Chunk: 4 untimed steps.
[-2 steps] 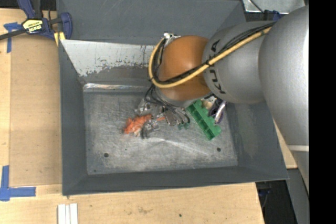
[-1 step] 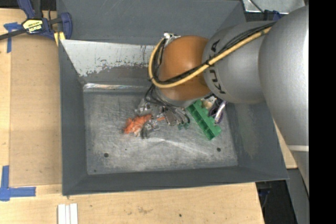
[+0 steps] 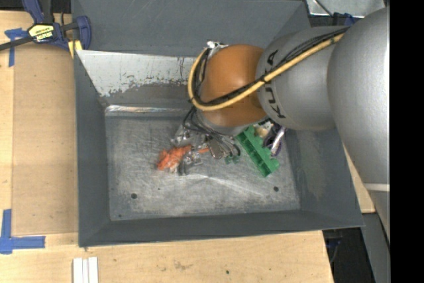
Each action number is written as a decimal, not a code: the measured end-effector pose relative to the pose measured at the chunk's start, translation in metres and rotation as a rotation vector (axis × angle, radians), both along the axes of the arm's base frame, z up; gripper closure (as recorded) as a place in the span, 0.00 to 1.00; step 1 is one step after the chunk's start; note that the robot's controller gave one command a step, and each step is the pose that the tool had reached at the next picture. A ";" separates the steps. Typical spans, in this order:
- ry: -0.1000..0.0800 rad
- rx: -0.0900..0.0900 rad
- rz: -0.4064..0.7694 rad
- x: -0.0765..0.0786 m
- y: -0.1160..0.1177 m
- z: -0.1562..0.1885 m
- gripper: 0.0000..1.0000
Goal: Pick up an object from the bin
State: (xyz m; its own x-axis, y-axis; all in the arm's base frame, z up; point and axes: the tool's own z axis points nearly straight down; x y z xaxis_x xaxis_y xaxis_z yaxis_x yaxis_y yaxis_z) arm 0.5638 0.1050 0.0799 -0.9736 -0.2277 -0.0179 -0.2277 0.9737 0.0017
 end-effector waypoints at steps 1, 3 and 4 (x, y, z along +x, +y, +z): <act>0.010 -0.004 0.000 -0.001 -0.001 0.007 1.00; 0.013 -0.005 0.000 -0.001 -0.001 0.020 1.00; 0.021 -0.006 -0.001 -0.003 -0.001 0.030 1.00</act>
Offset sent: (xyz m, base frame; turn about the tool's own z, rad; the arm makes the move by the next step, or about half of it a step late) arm 0.0000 0.0000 0.0078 0.0000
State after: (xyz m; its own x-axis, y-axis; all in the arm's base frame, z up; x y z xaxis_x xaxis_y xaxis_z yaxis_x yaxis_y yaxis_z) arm 0.5608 0.1036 0.1095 -0.9740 -0.2265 0.0036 -0.2265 0.9740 0.0004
